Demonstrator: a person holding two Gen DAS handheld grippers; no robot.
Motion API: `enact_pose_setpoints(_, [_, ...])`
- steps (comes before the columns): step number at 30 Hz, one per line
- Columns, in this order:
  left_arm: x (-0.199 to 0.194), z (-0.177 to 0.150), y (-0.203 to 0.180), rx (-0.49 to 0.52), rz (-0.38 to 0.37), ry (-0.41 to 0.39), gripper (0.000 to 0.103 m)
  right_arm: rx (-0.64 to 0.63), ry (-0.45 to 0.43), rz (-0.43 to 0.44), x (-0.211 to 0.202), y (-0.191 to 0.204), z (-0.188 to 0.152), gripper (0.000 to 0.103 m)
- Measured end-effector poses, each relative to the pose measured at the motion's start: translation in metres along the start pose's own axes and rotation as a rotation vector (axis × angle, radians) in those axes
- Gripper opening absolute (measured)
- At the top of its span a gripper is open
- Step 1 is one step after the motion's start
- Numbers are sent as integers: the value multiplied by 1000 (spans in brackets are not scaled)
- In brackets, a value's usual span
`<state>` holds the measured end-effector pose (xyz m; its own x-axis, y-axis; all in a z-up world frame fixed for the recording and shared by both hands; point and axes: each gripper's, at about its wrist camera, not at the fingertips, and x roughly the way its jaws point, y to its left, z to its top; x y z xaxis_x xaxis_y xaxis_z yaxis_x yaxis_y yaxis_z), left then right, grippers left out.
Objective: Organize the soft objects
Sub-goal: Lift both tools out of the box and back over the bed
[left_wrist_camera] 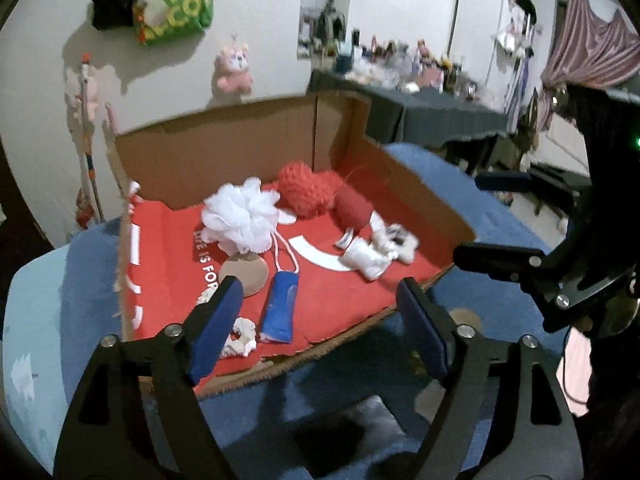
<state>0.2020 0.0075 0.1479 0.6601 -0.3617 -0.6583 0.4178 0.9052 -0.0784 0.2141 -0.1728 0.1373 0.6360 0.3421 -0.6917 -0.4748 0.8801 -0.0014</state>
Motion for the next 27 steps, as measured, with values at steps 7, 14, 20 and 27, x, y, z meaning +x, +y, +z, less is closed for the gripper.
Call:
enact_pose_setpoints(7, [-53, -16, -23, -12, 52, -121, 87, 6, -82, -24, -53, 19, -15, 103])
enact_pose_setpoints(14, [-83, -45, -41, -34, 99, -187, 90, 10, -131, -41, -87, 39, -42, 103])
enact_pose_setpoints(20, [-97, -65, -56, -34, 126, -209, 90, 25, -163, -66, -104, 49, -65, 103])
enact_pose_setpoints(27, [-109, -89, -71, -40, 156, -234, 90, 76, -183, -78, -116, 51, -90, 103])
